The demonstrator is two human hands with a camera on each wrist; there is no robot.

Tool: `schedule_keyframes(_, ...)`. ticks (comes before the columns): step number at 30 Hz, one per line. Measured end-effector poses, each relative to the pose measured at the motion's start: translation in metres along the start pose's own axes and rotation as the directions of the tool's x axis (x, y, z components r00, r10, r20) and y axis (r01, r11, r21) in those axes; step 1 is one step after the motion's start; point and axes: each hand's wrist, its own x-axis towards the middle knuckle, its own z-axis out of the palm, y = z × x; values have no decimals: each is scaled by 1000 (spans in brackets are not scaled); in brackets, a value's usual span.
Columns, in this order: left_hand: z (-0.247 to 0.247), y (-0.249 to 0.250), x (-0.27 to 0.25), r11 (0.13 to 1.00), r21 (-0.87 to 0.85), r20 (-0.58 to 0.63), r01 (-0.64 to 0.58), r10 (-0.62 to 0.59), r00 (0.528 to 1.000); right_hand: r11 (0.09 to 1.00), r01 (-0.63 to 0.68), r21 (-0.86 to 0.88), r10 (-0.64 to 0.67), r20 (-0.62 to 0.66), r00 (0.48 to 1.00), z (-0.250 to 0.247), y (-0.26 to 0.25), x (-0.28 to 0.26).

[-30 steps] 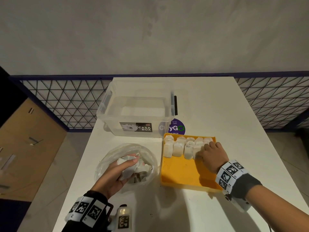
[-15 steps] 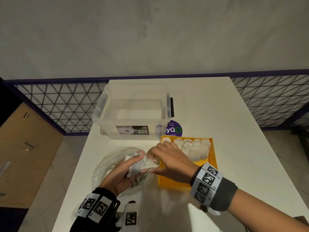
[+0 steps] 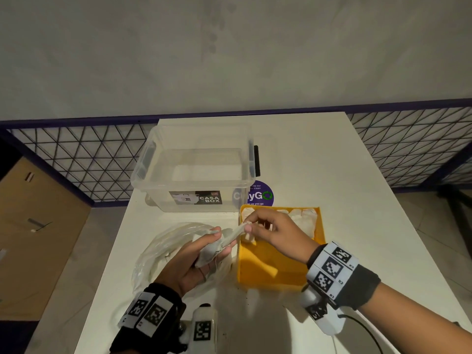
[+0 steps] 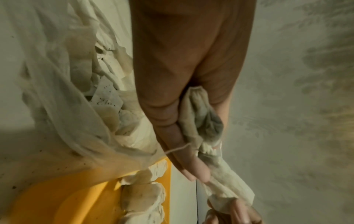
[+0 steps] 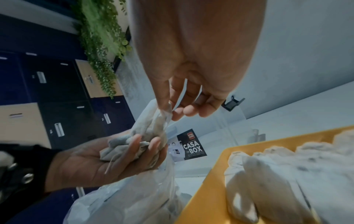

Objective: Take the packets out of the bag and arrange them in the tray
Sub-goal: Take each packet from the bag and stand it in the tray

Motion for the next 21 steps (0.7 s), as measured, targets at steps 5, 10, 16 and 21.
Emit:
schedule_keyframes(5,5,-1,4,1000,-3,18,-26,26,999,987,-67,144,73,-34,997,-8,1,-1)
schedule_keyframes(10,15,1,4,997,70,33,-35,33,999,979,-54,195,70,-76,995,-12,-1,1)
schedule_keyframes(16,15,-1,8,995,89,26,-37,34,999,971,-60,232,94,-138,986,-35,-3,4)
schedule_keyframes(21,15,-2,13,995,95,31,-24,21,999,992,-123,32,127,-147,981,-62,7,0)
